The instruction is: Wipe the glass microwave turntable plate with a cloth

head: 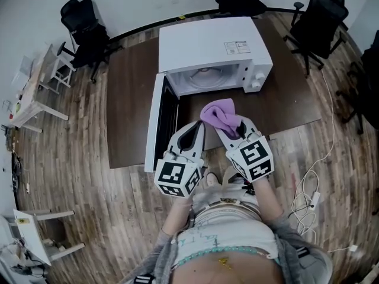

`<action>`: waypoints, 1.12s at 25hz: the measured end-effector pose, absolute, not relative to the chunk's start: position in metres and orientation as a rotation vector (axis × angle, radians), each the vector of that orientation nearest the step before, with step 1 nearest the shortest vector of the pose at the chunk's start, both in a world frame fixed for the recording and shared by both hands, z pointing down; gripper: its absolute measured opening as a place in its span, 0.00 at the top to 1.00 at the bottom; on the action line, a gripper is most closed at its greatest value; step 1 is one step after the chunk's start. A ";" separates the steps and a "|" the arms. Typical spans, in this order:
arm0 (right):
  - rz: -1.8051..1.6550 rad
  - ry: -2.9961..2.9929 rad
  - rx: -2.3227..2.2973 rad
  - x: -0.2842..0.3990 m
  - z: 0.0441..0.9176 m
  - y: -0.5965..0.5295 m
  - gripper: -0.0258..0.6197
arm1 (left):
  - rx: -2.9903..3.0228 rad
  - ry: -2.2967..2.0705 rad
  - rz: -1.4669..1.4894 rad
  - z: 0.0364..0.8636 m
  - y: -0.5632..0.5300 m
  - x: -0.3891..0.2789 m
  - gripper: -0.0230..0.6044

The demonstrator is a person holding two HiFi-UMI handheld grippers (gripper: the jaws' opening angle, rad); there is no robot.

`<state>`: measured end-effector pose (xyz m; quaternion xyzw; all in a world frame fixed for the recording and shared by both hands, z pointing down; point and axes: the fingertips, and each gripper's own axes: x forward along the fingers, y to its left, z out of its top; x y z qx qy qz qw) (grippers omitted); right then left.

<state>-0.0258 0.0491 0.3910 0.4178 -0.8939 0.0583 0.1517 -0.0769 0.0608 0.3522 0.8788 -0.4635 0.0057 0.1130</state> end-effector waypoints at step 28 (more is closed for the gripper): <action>0.134 -2.642 1.011 0.042 0.371 -0.102 0.78 | 2.468 -1.477 -0.017 0.337 -0.091 -0.006 0.95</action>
